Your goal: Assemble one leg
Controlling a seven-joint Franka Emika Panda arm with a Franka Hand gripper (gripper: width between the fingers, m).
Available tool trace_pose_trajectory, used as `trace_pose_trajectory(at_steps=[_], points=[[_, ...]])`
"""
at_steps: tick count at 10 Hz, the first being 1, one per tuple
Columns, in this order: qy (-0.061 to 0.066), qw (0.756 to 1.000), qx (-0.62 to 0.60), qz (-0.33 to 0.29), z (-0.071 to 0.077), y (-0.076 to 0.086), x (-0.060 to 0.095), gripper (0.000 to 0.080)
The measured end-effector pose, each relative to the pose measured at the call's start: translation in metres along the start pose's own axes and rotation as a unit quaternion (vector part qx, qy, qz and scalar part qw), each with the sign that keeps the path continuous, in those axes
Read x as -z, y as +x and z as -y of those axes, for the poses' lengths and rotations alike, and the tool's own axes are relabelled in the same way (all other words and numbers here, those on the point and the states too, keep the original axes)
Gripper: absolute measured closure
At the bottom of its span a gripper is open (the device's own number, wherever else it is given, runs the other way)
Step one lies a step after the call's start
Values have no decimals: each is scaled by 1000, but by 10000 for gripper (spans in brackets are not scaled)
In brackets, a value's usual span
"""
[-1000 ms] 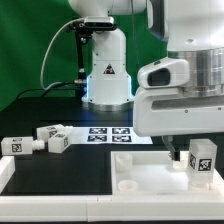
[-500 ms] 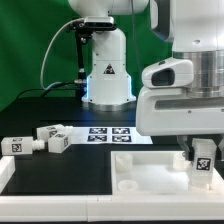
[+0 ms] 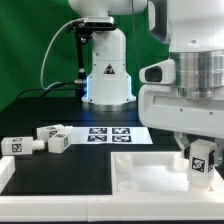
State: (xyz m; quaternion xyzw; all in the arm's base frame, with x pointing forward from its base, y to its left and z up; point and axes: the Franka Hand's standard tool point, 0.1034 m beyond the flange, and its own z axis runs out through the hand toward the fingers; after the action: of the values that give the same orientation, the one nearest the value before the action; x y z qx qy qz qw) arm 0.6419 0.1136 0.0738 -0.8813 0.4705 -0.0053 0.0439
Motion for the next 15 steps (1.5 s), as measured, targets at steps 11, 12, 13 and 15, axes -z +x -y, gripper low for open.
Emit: trace_pose_trajectory(at_steps=[11,12,13,15], points=[[14,989,145,4,5,-6,-2,157],[14,984,179,3,4,-6,-2,157],[14,977,213,2,3,-4,-2,151],[11,925,380,-5,-2,10,0,150]])
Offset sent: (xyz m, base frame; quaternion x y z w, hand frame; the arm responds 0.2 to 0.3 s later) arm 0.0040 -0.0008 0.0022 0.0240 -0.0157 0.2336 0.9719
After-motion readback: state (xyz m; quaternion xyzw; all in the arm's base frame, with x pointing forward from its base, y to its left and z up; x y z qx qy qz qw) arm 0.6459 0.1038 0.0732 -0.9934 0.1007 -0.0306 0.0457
